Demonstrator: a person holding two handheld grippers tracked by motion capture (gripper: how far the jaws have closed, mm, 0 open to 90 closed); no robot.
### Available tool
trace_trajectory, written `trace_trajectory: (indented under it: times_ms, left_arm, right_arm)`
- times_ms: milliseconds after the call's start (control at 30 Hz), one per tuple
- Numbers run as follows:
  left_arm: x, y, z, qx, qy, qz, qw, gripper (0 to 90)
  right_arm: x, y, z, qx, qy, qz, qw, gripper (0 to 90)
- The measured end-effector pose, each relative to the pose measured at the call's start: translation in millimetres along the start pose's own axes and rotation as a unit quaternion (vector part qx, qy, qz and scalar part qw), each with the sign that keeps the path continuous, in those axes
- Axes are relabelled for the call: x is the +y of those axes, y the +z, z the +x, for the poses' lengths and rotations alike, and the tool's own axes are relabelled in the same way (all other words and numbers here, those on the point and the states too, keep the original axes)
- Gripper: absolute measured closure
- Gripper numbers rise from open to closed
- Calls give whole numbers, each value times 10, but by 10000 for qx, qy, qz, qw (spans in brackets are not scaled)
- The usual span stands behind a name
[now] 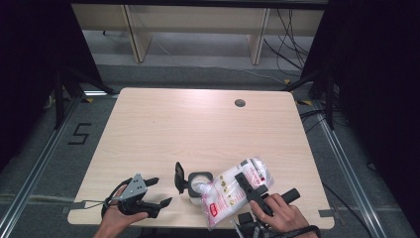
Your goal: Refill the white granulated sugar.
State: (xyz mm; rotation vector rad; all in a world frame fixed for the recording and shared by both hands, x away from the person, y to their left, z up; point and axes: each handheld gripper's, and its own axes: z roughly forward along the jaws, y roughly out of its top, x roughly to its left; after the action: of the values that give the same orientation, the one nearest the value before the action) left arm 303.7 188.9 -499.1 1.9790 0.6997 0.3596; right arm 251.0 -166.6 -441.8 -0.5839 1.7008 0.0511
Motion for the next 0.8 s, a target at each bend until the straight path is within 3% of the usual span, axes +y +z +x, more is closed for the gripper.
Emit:
trace_trajectory:
  times_ms: [33,100,167,200,233,367,433,567,667,800]
  left_arm:
    - [-6,-3,-25,33,-150,-2,9999,175]
    - [-1,0,-14,2,-134,-47,9999,175]
    - [3,-1,1,27,3,-3,10000,175]
    - [0,-1,-3,15,-6,-7,10000,175]
    - [-7,-1,-23,16,-161,-18,9999,175]
    - [4,-2,0,24,1,-7,10000,175]
    - [-5,-1,-21,1,-153,-34,9999,175]
    - [0,2,2,-7,-22,-44,10000,175]
    - [-1,-3,-12,15,-161,-69,9998,175]
    - [-3,-7,-6,6,-68,-23,10000,174]
  right_arm:
    - [0,0,1,-3,-3,6,10000,576]
    - [-2,-3,0,-4,-1,9,10000,576]
    - [-4,-2,-2,-9,0,8,10000,576]
    - [-4,-1,-1,-2,0,9,10000,575]
    - [-4,-1,-1,-4,-3,14,10000,576]
    - [-10,2,-3,-5,3,-8,10000,576]
    - [-20,4,-6,3,2,1,10000,576]
    - [-47,7,-6,1,-1,14,10000,576]
    - [-59,0,4,14,80,64,9999,576]
    - [-54,-9,1,21,61,57,10000,576]
